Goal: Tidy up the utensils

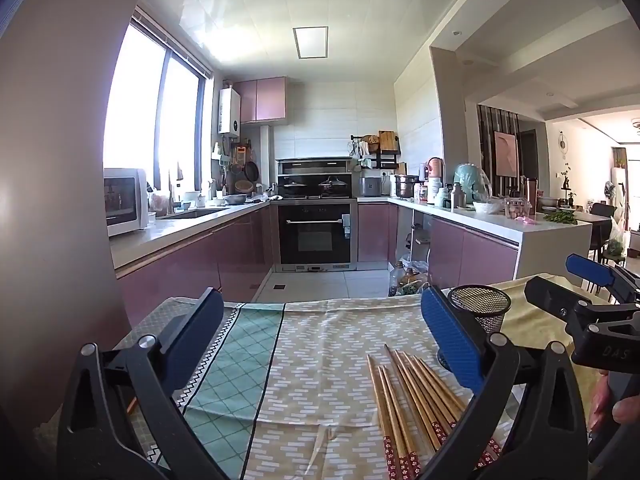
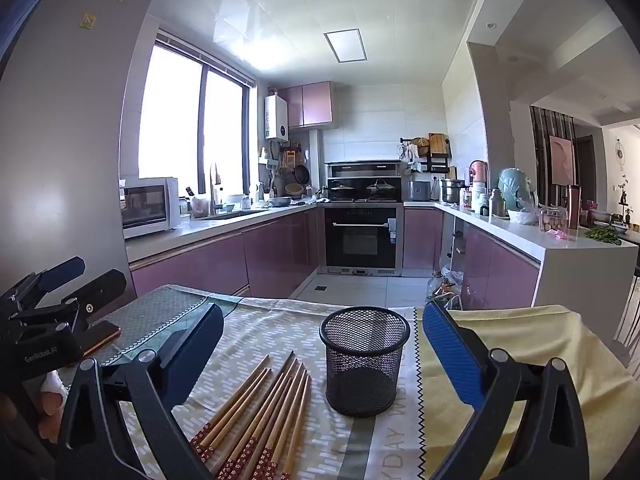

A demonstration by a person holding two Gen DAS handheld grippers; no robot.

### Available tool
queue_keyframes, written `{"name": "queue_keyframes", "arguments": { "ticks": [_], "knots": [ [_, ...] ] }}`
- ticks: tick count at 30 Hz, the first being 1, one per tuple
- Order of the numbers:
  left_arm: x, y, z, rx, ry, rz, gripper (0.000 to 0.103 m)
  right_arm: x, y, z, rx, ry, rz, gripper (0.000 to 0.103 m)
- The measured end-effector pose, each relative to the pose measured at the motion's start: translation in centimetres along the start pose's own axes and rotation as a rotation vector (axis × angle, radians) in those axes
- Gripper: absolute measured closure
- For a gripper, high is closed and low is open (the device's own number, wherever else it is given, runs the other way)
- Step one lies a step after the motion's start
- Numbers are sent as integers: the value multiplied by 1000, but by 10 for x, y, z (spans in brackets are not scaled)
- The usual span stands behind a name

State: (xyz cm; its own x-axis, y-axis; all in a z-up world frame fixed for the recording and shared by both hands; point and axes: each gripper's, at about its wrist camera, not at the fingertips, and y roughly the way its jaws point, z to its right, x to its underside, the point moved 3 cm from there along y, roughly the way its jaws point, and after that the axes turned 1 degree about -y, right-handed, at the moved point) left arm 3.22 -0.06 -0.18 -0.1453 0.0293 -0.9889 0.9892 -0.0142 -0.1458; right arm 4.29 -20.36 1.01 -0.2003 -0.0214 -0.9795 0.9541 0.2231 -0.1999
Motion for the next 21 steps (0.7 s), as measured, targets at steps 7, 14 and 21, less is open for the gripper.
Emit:
{"name": "queue_keyframes", "arguments": {
  "ticks": [7, 14, 21],
  "knots": [
    [-1, -7, 3, 9, 2, 11, 6, 1, 1, -1, -6, 2, 9, 6],
    [-1, -8, 4, 9, 2, 15, 6, 0, 1, -2, -6, 2, 9, 6],
    [-3, -10, 4, 10, 0, 19, 6, 1, 1, -2, -9, 5, 9, 6]
  ]
}}
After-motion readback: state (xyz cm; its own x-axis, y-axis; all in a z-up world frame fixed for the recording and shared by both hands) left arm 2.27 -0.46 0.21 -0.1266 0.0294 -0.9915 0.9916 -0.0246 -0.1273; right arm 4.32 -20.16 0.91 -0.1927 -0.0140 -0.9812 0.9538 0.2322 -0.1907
